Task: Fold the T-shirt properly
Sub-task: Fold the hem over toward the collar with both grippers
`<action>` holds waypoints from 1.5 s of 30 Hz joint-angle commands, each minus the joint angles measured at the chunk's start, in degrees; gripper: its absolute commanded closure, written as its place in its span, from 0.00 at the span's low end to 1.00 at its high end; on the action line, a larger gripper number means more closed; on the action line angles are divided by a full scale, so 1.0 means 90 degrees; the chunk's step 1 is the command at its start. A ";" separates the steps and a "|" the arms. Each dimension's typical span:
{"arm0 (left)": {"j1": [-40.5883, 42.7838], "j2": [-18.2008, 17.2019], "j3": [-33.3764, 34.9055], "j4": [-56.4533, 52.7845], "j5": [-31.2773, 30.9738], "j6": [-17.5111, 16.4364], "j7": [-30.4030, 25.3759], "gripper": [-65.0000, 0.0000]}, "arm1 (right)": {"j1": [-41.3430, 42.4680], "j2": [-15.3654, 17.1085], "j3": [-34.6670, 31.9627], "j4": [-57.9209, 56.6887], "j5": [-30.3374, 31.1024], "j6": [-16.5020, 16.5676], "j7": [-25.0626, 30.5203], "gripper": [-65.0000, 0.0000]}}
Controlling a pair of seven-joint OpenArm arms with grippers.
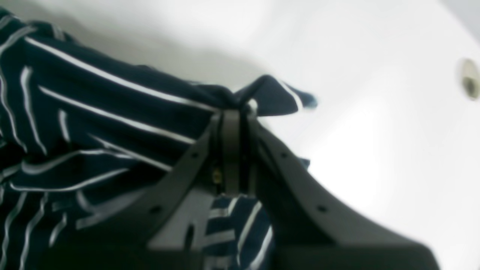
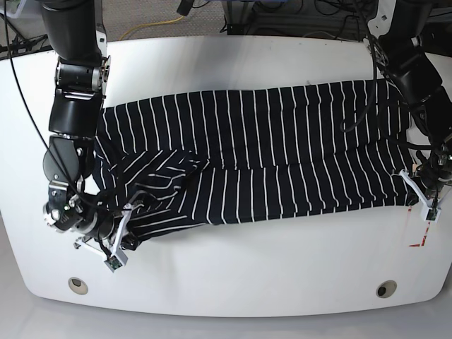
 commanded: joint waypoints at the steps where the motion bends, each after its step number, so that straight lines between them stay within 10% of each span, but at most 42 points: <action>1: 0.0001 0.0030 -0.0023 0.0598 0.0021 0.0040 0.0177 1.00 | -0.0016 0.0063 0.0332 0.0849 0.0004 -0.0018 -0.0346 1.00; 18: 0.2170 0.0284 0.0006 0.3734 0.0021 0.0040 0.2639 1.00 | -0.2692 -0.0132 0.1269 0.4297 0.0013 -0.0018 -0.1528 1.00; 30: 0.3205 0.0352 0.0026 0.3870 0.0021 0.0040 0.2707 0.99 | -0.4011 -0.0591 0.1816 0.4600 0.0004 -0.0018 -0.1528 0.97; 39: 0.3440 0.0343 0.0026 0.3851 0.0051 0.0040 0.2707 0.44 | -0.4519 -0.0669 0.2227 0.4258 0.0004 -0.0018 -0.1538 0.59; 45: 0.3420 0.0333 -0.0013 0.3978 0.0021 0.0040 0.2707 0.42 | -0.4685 -0.0679 0.2627 0.4629 0.0131 -0.0018 -0.1616 0.42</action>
